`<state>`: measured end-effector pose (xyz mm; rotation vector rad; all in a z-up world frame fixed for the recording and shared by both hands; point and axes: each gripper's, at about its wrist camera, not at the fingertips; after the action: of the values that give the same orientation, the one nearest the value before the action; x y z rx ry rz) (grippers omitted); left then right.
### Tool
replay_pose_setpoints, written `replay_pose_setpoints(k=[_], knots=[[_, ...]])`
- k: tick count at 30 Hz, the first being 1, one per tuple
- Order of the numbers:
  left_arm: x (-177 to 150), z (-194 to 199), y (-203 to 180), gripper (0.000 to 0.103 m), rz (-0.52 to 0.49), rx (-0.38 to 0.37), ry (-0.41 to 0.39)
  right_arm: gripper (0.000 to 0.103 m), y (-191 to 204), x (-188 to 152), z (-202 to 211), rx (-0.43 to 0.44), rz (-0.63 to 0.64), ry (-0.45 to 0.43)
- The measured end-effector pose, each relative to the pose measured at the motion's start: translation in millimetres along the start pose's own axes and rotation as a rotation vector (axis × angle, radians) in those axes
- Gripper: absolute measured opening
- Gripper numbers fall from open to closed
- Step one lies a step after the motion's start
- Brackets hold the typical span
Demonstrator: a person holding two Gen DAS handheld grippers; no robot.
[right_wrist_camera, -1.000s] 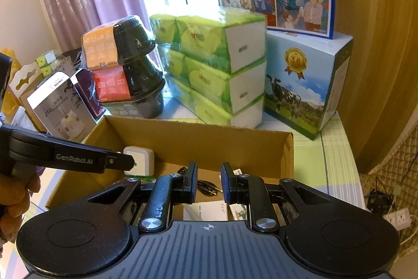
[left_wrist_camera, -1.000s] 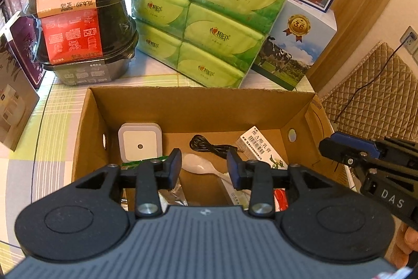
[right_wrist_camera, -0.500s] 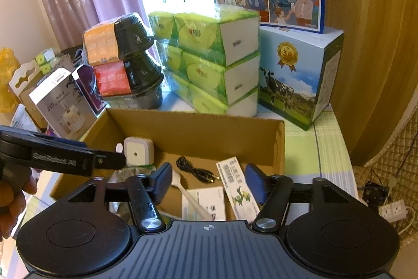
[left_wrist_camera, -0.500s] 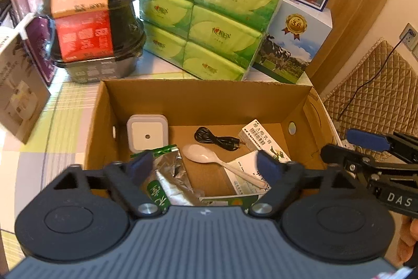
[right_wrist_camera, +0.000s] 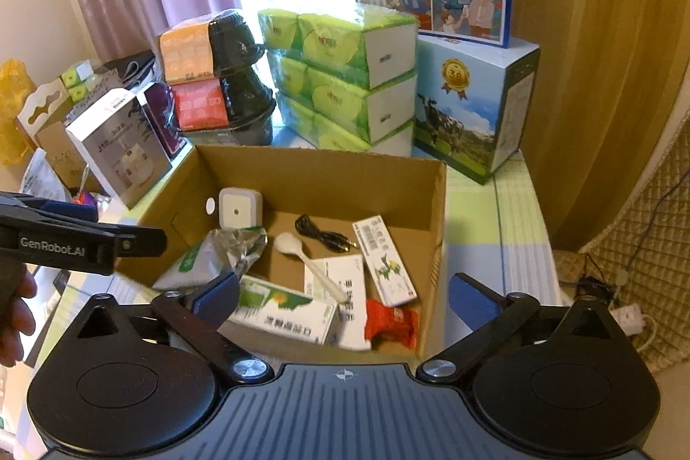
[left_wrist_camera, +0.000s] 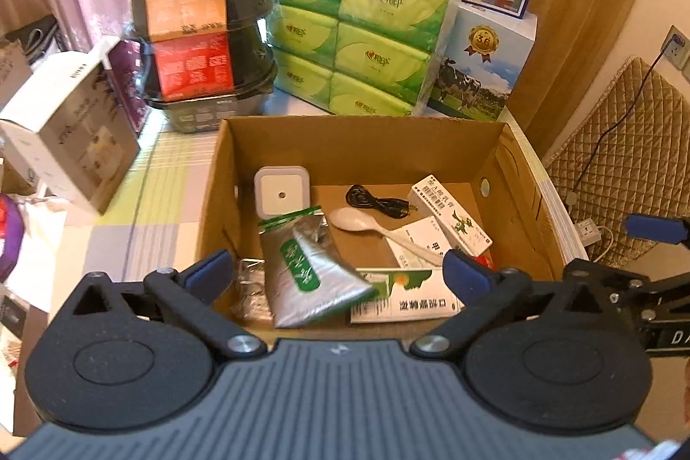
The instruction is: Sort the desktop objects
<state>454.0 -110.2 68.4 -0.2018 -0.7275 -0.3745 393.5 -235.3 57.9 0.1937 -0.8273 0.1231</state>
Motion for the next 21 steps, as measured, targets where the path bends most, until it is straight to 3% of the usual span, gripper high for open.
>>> replay_pose_setpoints(k=[9, 21], knots=[[-26, 61, -8, 0.102, 0.008, 0.022, -0.052, 0.101, 13, -17, 45, 0.000, 0.000, 0.022], [-63, 130, -13, 0.102, 0.063, 0.053, -0.112, 0.101, 30, -41, 114, -0.011, -0.009, -0.031]])
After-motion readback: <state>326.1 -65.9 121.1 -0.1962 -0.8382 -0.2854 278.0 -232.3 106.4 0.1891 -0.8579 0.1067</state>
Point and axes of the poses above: each gripper's, at about its wrist camera, not at the fingertips, and z roughly against the way its jaws point, y to its left, x to its top, and after that the axes turned 6 degrees about -y, right-handed
